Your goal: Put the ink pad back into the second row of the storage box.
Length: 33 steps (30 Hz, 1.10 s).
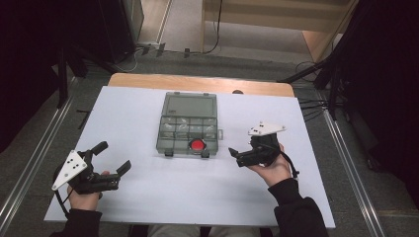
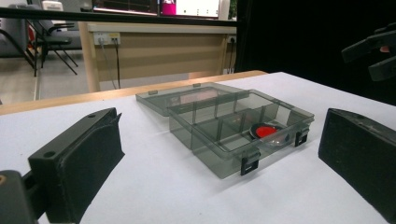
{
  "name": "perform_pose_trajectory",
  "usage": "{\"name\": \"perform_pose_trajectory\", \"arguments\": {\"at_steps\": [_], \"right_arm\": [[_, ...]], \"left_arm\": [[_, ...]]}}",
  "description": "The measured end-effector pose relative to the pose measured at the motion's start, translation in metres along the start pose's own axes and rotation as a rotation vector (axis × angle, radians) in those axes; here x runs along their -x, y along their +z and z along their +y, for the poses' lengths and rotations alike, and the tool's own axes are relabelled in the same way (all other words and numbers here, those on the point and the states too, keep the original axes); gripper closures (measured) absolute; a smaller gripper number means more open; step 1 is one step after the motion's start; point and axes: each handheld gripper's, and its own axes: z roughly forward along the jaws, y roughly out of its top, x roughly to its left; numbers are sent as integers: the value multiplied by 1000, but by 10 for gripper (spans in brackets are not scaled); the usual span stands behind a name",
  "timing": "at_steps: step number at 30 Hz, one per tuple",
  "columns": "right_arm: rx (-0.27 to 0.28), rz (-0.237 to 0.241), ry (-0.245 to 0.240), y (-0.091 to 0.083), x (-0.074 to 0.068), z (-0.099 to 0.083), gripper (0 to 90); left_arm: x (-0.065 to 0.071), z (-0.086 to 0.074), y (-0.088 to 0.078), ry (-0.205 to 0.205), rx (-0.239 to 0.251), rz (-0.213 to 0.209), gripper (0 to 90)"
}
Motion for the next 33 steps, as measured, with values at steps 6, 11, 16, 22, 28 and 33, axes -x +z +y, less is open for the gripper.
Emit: {"name": "perform_pose_trajectory", "arguments": {"at_steps": [6,11,16,22,28,33], "right_arm": [[89,6,34,-17,5,-18,0],[180,-6,73,-31,12,-35,0],[281,-20,112,-42,18,-54,0],[312,-73,136,-40,17,-83,0],[307,-123,191,-39,19,-113,0],[343,-132,209,-42,20,-114,0]], "left_arm": [[1,0,-1,0,1,-1,0],[1,-1,-1,-3,2,1,0],[2,-1,-2,-1,-1,-1,0],[1,-1,-3,-2,0,1,0],[1,0,-2,-3,1,-7,0],[2,0,-2,3,-2,-13,0]]}}
